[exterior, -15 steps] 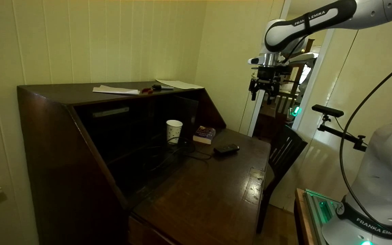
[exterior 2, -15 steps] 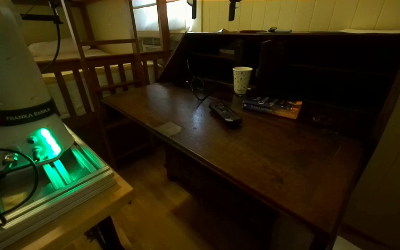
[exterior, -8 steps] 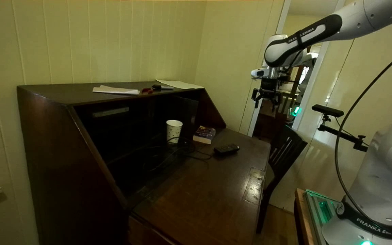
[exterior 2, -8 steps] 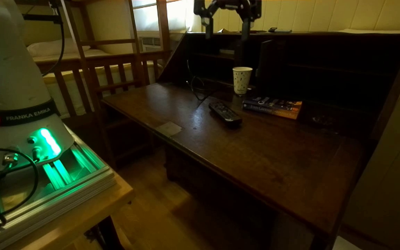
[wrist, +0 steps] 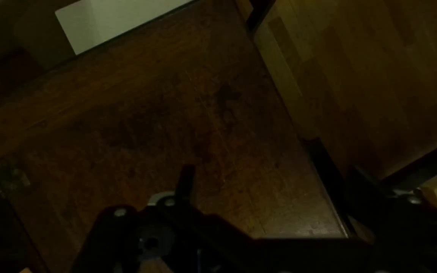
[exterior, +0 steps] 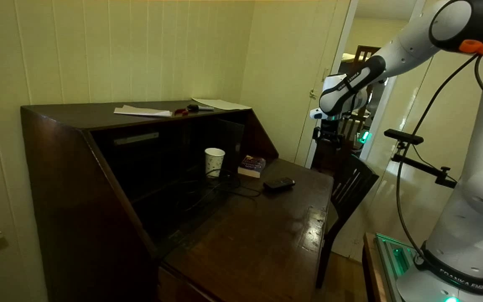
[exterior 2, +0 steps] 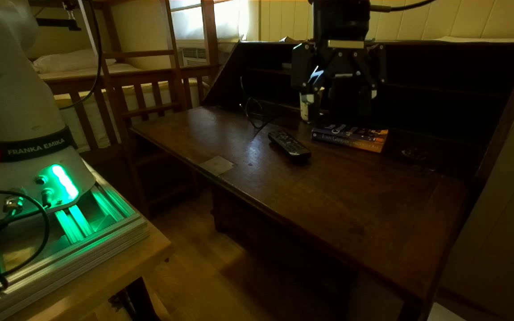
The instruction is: Pick up the remote and put it on top of the cabinet
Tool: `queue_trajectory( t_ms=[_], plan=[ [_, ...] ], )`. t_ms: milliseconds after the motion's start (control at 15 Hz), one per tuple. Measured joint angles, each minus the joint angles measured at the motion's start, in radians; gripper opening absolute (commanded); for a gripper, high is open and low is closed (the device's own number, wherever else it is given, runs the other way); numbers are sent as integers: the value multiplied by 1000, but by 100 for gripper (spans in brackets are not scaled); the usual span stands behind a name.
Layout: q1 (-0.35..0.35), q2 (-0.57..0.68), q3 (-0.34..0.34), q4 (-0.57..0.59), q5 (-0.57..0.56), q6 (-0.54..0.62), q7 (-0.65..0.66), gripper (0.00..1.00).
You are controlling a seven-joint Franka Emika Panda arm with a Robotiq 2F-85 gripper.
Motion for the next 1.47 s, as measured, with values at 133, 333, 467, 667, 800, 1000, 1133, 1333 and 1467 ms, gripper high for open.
queue_trajectory(
  t_ms=[133, 333, 467, 667, 800, 1000, 1133, 1333, 1467],
  plan=[
    [0, 15, 2, 13, 0, 1, 4, 100],
    [-5, 16, 19, 0, 0, 5, 5, 100],
    [-6, 18, 42, -48, 3, 39, 16, 100],
    [-3, 28, 86, -167, 9, 170, 77, 100],
    [1, 42, 116, -244, 14, 317, 142, 100],
    [2, 68, 159, -308, 31, 494, 226, 100],
    [2, 76, 184, -330, 45, 566, 269, 100],
    [-19, 78, 234, -331, 101, 590, 288, 100],
    [-45, 78, 272, -320, 142, 576, 282, 100]
  ],
)
